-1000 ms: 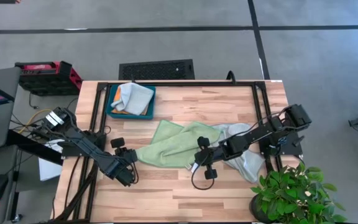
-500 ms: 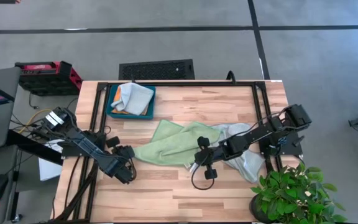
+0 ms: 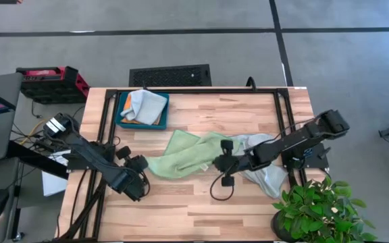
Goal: Fold microfiber towels
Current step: Fold the green towel
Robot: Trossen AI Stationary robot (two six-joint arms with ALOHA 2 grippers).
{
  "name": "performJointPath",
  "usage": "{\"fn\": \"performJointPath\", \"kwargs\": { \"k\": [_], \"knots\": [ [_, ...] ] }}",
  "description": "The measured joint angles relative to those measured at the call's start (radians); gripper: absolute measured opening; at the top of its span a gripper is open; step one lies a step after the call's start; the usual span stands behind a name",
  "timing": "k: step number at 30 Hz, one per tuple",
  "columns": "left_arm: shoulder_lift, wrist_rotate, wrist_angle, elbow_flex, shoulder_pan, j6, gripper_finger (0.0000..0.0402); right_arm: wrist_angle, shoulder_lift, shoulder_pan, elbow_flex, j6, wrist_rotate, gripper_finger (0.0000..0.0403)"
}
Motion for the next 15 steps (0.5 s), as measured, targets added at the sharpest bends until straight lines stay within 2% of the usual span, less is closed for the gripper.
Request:
{"fn": "performJointPath", "kwargs": {
  "k": [9, 15],
  "knots": [
    [-0.113, -0.147, -0.287, 0.197, 0.011, -0.094, 0.0, -0.113, -0.244, -0.009, 0.0, -0.023, 0.27, 0.0006],
    [-0.118, -0.249, -0.382, 0.379, 0.059, 0.023, 0.0, -0.172, -0.364, -0.035, 0.033, -0.096, 0.335, 0.0006]
  ]
}}
